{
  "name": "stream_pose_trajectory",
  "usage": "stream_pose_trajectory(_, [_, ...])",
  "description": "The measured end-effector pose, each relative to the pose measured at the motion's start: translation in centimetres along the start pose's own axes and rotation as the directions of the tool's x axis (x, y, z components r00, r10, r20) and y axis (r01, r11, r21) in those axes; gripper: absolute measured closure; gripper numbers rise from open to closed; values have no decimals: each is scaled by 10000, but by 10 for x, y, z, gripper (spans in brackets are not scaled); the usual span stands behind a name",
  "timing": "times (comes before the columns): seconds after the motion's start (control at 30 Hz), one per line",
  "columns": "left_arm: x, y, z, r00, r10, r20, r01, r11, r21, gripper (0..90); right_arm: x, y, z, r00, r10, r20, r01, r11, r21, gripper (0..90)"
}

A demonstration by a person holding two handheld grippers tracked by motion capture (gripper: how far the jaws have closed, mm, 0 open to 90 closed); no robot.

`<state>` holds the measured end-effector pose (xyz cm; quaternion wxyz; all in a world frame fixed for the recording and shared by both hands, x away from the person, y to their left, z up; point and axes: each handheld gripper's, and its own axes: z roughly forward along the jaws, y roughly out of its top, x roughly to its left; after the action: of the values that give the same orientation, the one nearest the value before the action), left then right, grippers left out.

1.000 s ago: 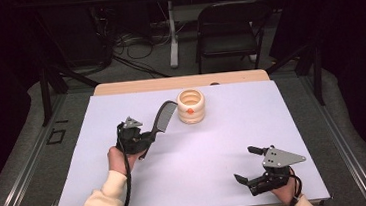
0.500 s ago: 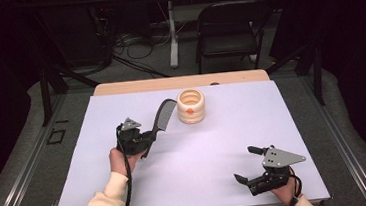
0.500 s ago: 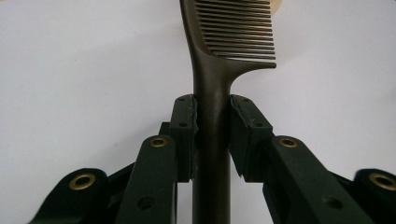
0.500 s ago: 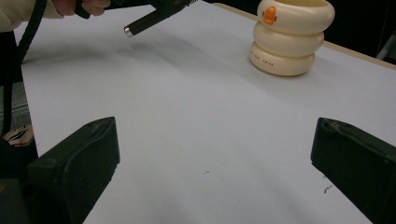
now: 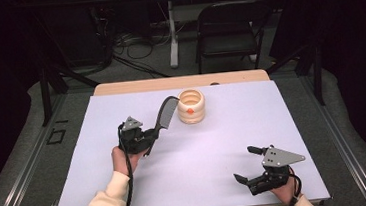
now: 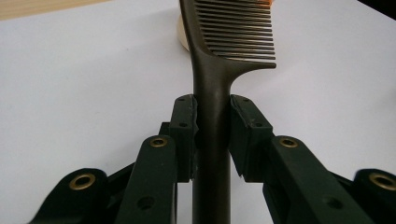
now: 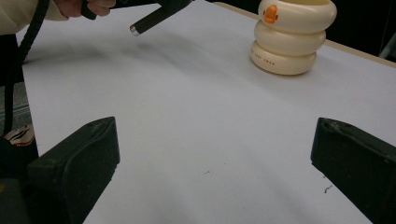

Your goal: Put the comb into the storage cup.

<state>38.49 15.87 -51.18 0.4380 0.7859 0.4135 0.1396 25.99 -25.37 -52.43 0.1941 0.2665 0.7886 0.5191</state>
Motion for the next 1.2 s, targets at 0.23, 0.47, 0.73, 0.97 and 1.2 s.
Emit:
stream_pose_trajectory(0.23, [1, 3, 1, 9999, 69, 156, -66, 9999, -146, 721, -1, 0, 0, 10000, 54, 56, -54, 10000, -19, 3])
stream_pose_trajectory(0.47, [0, 8, 1, 9996, 220, 186, -213, 9991, -371, 721, -1, 0, 0, 10000, 79, 46, -79, 10000, 10, 4])
stream_pose_trajectory(0.73, [-1, 13, 0, 9994, 289, 182, -277, 9976, -636, 721, -2, 0, 0, 9999, 86, 81, -86, 10000, 25, 5])
stream_pose_trajectory(0.97, [-3, 17, 2, 9988, 424, 254, -403, 9961, -791, 721, -2, -1, 0, 9999, 75, 113, -76, 10000, 50, 5])
stream_pose_trajectory(1.2, [-5, 21, 3, 9986, 462, 242, -438, 9947, -927, 721, -2, -1, 0, 9999, 60, 126, -61, 10000, 69, 6])
